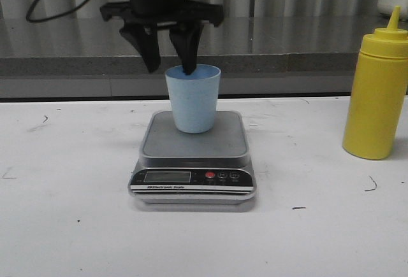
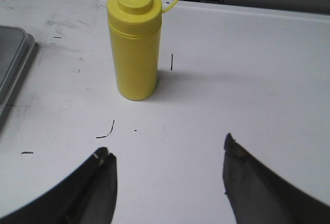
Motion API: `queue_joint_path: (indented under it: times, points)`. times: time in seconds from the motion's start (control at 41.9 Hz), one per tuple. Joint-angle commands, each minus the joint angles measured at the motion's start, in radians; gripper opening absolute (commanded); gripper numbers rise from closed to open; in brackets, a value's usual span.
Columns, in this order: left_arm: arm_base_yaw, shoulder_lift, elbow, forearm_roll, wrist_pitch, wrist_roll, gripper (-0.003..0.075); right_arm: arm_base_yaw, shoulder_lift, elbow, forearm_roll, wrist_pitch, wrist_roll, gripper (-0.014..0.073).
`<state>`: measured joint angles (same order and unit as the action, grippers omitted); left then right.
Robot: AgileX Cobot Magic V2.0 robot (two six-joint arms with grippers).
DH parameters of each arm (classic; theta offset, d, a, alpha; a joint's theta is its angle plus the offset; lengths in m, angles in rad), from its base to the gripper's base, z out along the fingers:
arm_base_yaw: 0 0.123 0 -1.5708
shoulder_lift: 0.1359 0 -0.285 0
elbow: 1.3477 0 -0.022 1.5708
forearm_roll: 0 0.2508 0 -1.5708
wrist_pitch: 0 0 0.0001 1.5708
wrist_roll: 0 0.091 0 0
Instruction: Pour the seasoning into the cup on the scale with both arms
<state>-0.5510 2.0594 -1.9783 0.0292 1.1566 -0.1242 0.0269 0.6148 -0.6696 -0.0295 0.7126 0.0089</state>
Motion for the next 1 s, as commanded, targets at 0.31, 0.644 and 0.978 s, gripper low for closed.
queue_joint_path:
  times: [0.31,0.644,0.978]
  points:
    - [-0.010,-0.478,0.193,-0.029,-0.122,0.093,0.0409,-0.006,0.007,-0.033,-0.016,-0.063,-0.003,0.0472]
    - [-0.010,-0.869,0.625,-0.029,-0.259,0.093,0.0409,-0.006,0.007,-0.033,-0.016,-0.063,-0.003,0.0472]
    - [-0.010,-1.223,0.984,-0.041,-0.291,0.093,0.0409,-0.006,0.007,-0.033,-0.016,-0.063,-0.003,0.0472]
